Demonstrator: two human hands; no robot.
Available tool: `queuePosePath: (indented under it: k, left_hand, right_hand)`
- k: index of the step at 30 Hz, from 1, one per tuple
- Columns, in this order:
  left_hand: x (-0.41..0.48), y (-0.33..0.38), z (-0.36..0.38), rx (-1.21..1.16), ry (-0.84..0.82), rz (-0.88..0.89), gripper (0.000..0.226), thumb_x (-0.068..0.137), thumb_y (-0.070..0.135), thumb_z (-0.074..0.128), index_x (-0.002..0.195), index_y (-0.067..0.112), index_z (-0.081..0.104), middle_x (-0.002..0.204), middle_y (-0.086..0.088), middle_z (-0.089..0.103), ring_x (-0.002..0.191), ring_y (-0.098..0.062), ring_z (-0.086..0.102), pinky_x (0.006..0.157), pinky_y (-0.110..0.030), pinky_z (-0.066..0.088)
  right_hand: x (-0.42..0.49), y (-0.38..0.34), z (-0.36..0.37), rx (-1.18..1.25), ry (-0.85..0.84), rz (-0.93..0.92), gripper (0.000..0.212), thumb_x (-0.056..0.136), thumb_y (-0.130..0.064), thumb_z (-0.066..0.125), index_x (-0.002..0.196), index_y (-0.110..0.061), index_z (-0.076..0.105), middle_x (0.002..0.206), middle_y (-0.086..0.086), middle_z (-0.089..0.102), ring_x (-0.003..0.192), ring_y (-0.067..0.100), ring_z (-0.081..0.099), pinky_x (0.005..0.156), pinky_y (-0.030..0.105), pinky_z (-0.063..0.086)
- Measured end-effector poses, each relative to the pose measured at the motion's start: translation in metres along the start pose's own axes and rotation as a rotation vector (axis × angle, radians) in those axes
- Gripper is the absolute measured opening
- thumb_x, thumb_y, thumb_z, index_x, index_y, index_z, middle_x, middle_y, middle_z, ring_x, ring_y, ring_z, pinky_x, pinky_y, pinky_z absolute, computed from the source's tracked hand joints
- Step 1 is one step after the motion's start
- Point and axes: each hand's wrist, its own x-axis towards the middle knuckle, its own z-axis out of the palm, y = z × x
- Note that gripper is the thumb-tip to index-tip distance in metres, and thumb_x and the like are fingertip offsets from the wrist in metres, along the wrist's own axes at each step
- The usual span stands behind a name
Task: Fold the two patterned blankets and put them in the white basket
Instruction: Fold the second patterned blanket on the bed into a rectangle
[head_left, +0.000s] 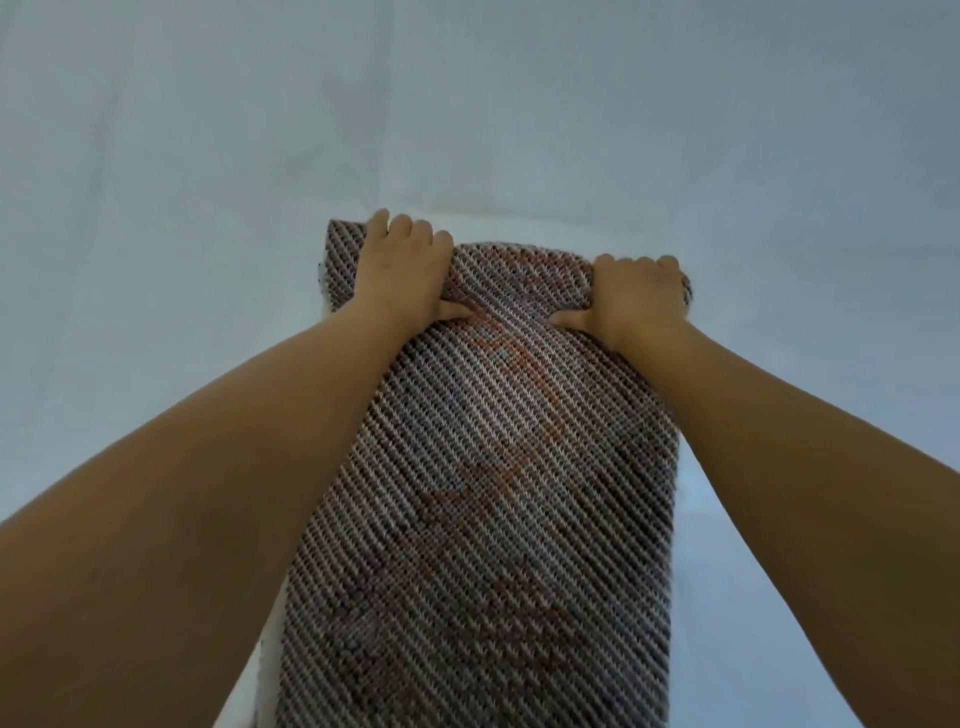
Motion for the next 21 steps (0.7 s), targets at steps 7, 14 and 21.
queuePosePath:
  k: [7,14,21]
  left_hand:
    - [-0.106,0.007,-0.003,-0.136,-0.018,0.167,0.009,0.082,0.009,0.049,0.086,0.016,0.047,0.083,-0.006,0.066,0.076,-0.027,0.061,0.081,-0.036,0.035]
    - [-0.252,0.034,0.016,-0.371,0.085,0.095,0.016,0.068,0.004,0.066,0.073,0.013,0.054,0.068,-0.006,0.065,0.060,-0.027,0.062,0.067,-0.033,0.039]
    - [-0.372,0.051,0.050,-0.280,0.200,0.210,0.017,0.061,0.008,0.058,0.075,0.012,0.067,0.069,-0.005,0.060,0.060,-0.025,0.060,0.064,-0.036,0.048]
  right_hand:
    - [-0.121,0.003,0.039,0.084,0.201,-0.020,0.023,0.074,-0.029,0.065,0.086,-0.014,0.053,0.085,0.008,0.064,0.081,0.030,0.056,0.078,0.039,0.035]
    - [-0.261,-0.038,0.066,0.261,0.373,0.077,0.022,0.061,-0.005,0.065,0.059,-0.012,0.044,0.052,0.010,0.053,0.049,0.030,0.051,0.060,0.032,0.028]
    - [-0.382,-0.069,0.125,0.145,0.342,0.068,0.025,0.050,-0.005,0.071,0.062,-0.008,0.050,0.057,0.009,0.050,0.053,0.029,0.053,0.061,0.034,0.024]
